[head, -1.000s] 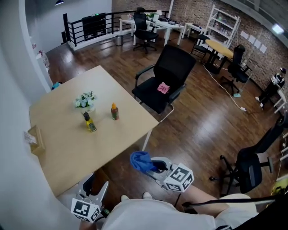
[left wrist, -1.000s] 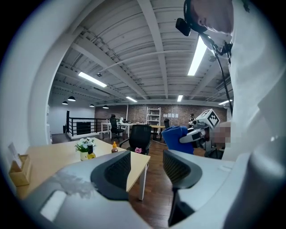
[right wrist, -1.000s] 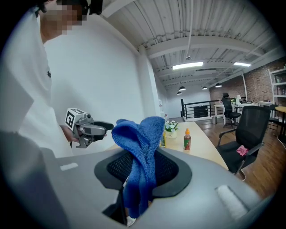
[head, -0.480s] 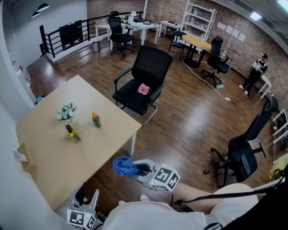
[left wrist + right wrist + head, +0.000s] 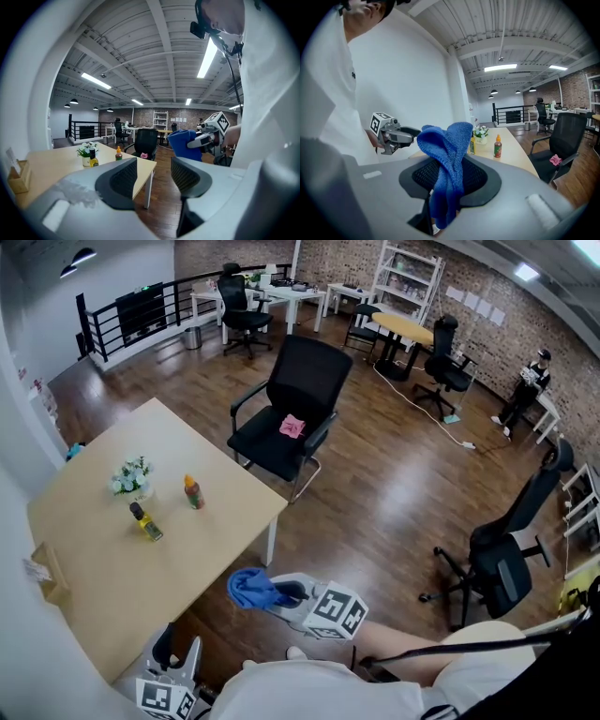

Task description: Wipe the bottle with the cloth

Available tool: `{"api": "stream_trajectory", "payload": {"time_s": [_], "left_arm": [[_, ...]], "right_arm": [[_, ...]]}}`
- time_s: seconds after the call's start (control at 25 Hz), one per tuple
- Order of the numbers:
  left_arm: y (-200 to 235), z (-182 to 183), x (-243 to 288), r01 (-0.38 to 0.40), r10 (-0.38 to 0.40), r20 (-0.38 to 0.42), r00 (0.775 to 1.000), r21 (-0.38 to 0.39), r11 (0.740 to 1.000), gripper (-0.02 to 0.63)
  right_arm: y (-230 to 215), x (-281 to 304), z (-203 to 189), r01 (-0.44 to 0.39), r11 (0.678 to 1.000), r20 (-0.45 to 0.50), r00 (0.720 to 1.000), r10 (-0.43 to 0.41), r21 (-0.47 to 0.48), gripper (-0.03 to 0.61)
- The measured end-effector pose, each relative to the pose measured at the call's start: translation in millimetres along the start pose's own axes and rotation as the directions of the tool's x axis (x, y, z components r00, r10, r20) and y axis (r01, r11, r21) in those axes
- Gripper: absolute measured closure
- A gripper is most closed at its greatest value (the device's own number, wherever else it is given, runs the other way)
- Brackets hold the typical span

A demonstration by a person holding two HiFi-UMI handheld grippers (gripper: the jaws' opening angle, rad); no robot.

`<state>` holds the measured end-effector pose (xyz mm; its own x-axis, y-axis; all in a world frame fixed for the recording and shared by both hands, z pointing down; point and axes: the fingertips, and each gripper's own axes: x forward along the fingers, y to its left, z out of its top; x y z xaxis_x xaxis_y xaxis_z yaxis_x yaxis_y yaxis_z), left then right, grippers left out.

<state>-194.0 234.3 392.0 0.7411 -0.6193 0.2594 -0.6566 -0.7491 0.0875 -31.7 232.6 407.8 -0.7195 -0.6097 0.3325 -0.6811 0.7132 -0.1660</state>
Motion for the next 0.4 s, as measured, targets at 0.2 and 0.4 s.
{"api": "stream_trajectory", "payload": {"time_s": [0.2,0.4], "left_arm": [[2.0,-0.7,0.4,-0.009,0.009,-0.003,1.0,-0.009,1.0,0.376],[2.8,-0.5,1.1,-0.009,0.009,-0.005,1.0,-0.007,1.0,0.376]], "right_arm": [[-0.6,1.0,-0.8,-0.003,1.0,-0.004,1.0,0.003,0.0,0.456],[-1.7,0.3,-0.2,0.001,1.0,-0.018,1.0,-0.001,-0.006,0.456]]}}
